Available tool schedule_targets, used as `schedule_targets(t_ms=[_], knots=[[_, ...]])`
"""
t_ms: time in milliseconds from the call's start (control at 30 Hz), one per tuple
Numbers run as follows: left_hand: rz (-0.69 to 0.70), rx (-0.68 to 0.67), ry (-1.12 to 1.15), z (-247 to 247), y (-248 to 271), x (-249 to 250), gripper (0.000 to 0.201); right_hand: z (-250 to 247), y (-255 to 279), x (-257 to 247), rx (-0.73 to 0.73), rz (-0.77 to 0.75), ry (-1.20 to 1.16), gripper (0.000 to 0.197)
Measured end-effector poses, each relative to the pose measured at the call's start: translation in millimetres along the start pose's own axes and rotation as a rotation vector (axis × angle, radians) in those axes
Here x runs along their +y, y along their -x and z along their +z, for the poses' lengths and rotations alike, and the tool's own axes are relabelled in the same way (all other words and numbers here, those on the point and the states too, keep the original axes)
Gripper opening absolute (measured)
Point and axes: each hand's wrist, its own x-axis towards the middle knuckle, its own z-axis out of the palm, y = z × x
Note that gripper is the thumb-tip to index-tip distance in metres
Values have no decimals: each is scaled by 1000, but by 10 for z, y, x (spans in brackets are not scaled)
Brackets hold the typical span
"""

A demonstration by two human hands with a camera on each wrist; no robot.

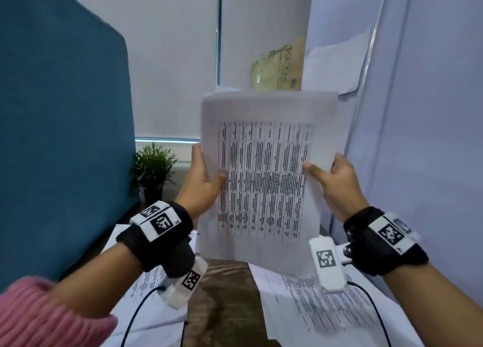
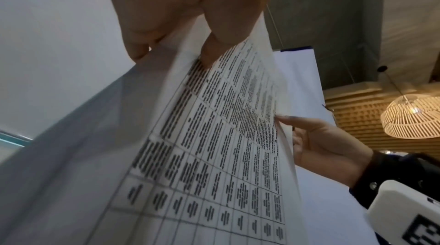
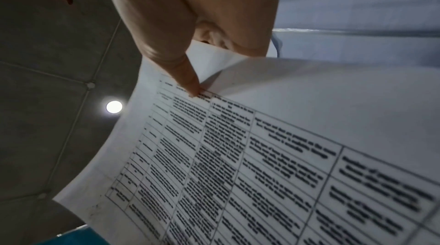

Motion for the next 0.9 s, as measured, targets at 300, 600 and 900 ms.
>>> schedule_targets(t_ms=[300, 600, 900], knots=[[-79, 35, -45, 55, 205, -268, 34, 202, 249, 343, -27, 152, 112, 35], [-109, 126, -66, 62, 302, -340, 21, 360, 307, 406, 51, 195, 202, 28], [-161, 111, -62, 70, 305, -403, 17, 395, 346, 405, 44, 214, 198, 30]])
